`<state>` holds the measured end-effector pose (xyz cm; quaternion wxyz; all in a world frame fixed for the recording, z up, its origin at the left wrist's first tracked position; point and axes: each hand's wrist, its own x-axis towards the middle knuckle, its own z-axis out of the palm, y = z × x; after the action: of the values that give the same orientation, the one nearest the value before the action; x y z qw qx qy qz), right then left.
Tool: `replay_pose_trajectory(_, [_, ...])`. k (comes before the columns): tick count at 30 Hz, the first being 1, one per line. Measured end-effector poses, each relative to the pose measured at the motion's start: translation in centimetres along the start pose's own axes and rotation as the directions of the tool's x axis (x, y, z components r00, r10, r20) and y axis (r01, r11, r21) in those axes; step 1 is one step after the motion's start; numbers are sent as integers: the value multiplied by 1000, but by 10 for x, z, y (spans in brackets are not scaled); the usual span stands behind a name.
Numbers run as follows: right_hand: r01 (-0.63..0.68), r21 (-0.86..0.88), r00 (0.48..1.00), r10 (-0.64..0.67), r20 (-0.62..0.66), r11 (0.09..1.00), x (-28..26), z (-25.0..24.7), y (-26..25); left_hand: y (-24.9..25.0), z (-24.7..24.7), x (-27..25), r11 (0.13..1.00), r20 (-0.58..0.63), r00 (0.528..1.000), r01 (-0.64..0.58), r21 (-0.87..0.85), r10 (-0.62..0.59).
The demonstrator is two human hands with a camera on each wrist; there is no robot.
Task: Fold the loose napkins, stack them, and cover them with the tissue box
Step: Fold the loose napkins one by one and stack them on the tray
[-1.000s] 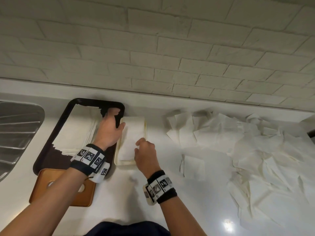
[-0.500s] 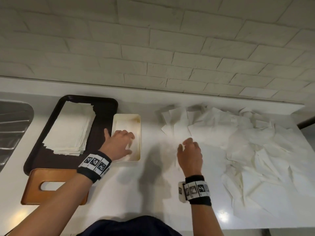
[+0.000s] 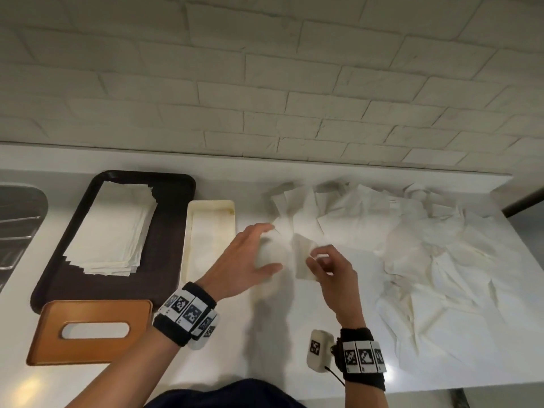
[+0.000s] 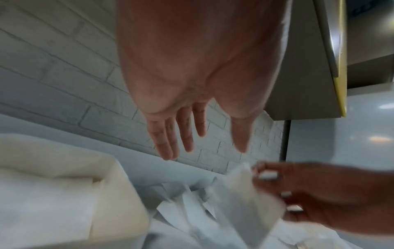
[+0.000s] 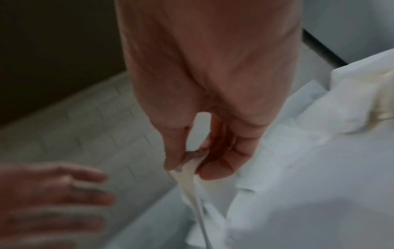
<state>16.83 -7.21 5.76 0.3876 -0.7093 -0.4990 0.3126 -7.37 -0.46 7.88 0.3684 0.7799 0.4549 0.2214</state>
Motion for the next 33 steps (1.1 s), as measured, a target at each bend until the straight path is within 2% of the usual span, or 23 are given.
replay_pose_trajectory(2, [78,172,989,-98,112,982,-4,-7,-37,9,-3,4,998,61,998,-17,-61,21])
replay_pose_trajectory(5, [104,327,956,-185,226,939,-6,-19,-75,19,-15,7,974,36,998,-33,-226,42])
replay_pose_trajectory(11, [-52,606,926,-189,326,794,-12,-18,-102,16,-43,1,905,21,987,152,-398,-157])
replay_pose_trajectory(12, [-89,645,914,-195,355,759,-13,-14,-104,12,-46,-1,875,35,985,168,-454,-171])
replay_pose_trajectory(14, [-144,682,881,-220,418,717,-14,-7,-110,10,-52,-7,757,77,971,226,-614,-227])
replay_pose_trajectory(16, [-137,659,864,-237,445,739,-14,4,-113,12,-58,-9,606,120,951,277,-745,-287])
replay_pose_trajectory(18, [-98,606,854,-246,458,789,-13,17,-112,15,-65,-10,518,69,955,217,-828,-290])
replay_pose_trajectory(19, [-78,581,850,-251,463,810,-13,25,-111,15,-71,-9,525,-12,957,147,-838,-288])
replay_pose_trajectory(21, [-18,524,857,-256,447,852,-12,41,-109,12,-84,-6,637,-183,949,23,-771,-256])
replay_pose_trajectory(23, [61,424,889,-242,390,904,-12,61,-106,1,-98,-1,764,-282,940,-38,-644,-191])
replay_pose_trajectory(25, [116,282,932,-203,301,952,-11,83,-102,-18,-109,7,868,-323,935,-34,-495,-147])
replay_pose_trajectory(27, [146,144,960,-175,221,979,-9,106,-99,-43,-116,16,949,-333,933,24,-314,-134])
replay_pose_trajectory(29, [133,26,966,-135,220,991,-6,126,-98,-67,-120,22,987,-323,935,113,-117,-145])
replay_pose_trajectory(31, [86,-81,962,-61,265,993,-2,144,-98,-88,-122,25,984,-307,938,175,17,-162])
replay_pose_trajectory(33, [76,-269,956,7,293,960,2,157,-99,-102,-119,25,960,-312,937,218,175,-156])
